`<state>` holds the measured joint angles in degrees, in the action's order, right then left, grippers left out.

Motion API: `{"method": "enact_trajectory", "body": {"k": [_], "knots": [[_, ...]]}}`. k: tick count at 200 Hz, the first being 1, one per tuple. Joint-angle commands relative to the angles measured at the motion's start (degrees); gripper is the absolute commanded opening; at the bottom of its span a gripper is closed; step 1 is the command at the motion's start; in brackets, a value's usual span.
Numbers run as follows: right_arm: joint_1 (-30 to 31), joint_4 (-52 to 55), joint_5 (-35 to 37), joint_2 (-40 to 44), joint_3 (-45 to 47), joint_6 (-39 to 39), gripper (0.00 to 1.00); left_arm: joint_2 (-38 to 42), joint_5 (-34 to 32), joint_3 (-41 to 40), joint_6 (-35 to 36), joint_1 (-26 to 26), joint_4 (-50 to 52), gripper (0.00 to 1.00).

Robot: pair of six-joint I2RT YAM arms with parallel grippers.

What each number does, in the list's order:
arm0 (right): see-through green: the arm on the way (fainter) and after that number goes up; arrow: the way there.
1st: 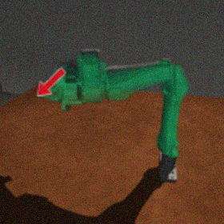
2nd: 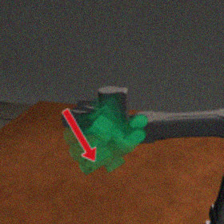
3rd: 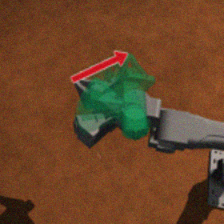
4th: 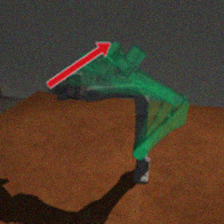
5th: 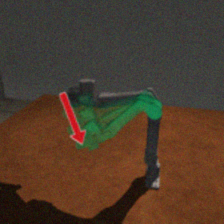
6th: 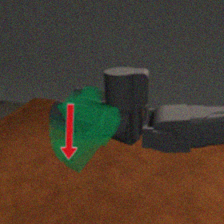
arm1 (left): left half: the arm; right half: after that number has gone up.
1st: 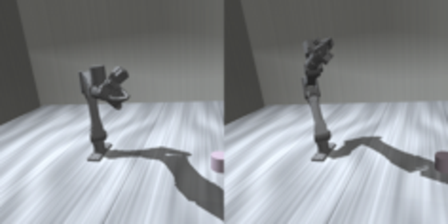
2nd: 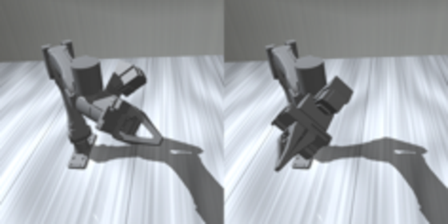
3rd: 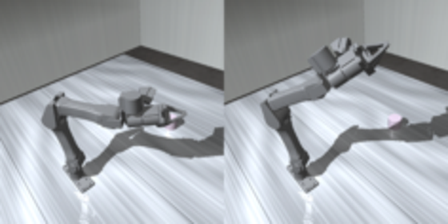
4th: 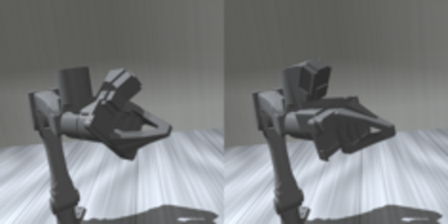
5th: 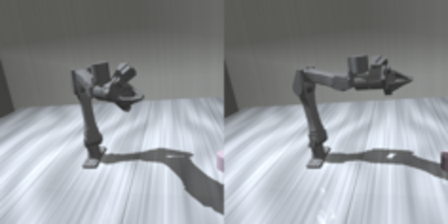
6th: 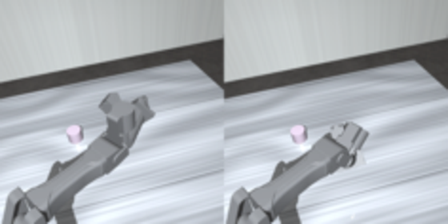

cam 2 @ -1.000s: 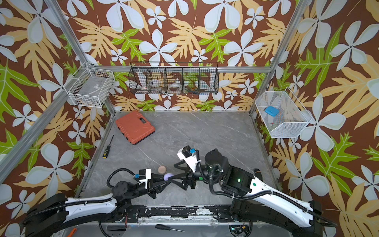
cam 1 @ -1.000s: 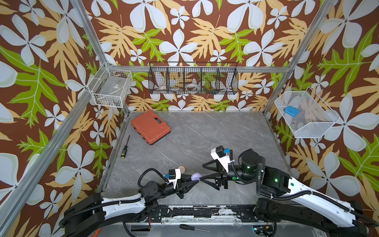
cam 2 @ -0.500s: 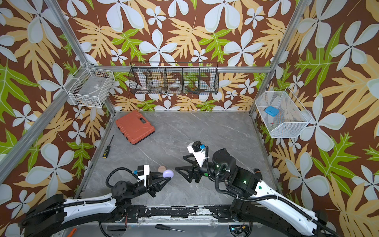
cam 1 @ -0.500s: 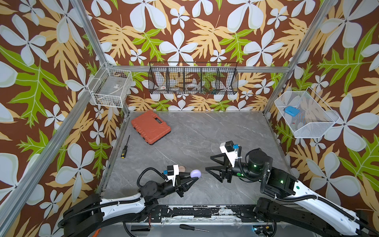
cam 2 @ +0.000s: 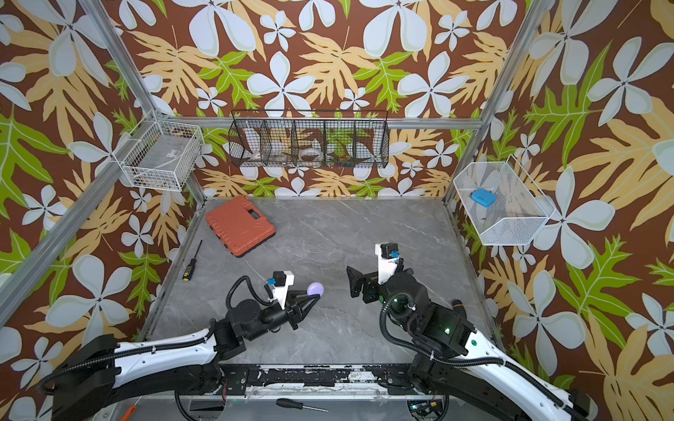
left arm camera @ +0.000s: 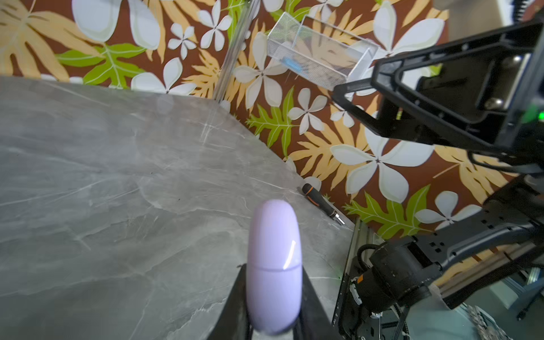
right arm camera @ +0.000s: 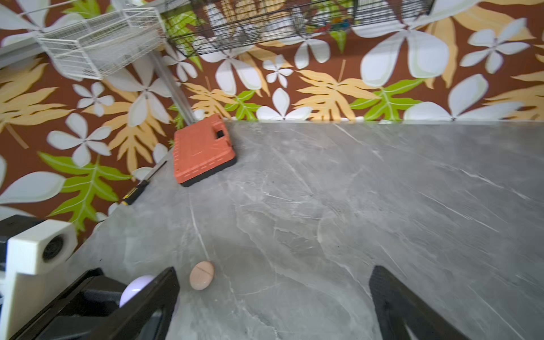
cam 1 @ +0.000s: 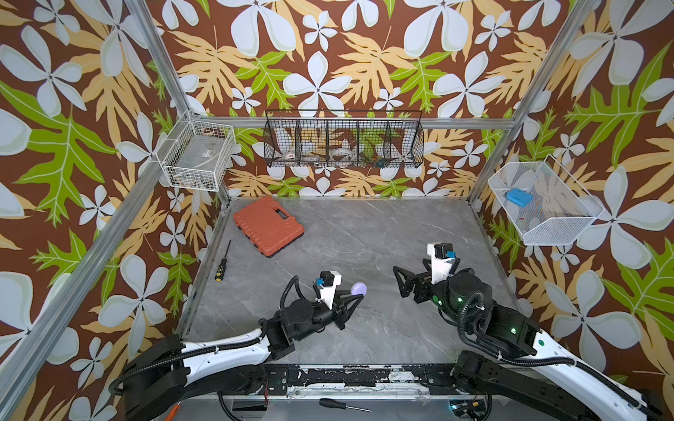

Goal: Insert wireless bluetooth earbuds into charging case
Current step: Place the charging case at the center of the table.

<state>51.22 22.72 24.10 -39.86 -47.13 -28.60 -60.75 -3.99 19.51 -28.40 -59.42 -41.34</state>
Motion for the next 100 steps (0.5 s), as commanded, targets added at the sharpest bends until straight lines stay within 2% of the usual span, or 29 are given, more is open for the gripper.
{"method": "enact_trajectory", "body": {"k": [1,34,68,100], "knots": [[-0.8,2.5,6.9,0.9,0.8,-2.6,0.99,-3.0,-4.9,3.2,-6.0,0.2,7.6,0.0],[-1.8,3.3,10.8,3.4,2.1,-4.3,1.0,-9.2,-4.8,7.3,-13.2,1.4,13.8,0.0],[-1.9,3.5,10.5,4.0,2.4,-4.3,1.0,-16.3,-1.4,13.3,-19.5,3.4,22.9,0.0],[-1.9,3.6,9.6,3.3,2.7,-4.4,1.0,-21.6,0.8,16.6,-26.0,5.5,27.4,0.0]]}}
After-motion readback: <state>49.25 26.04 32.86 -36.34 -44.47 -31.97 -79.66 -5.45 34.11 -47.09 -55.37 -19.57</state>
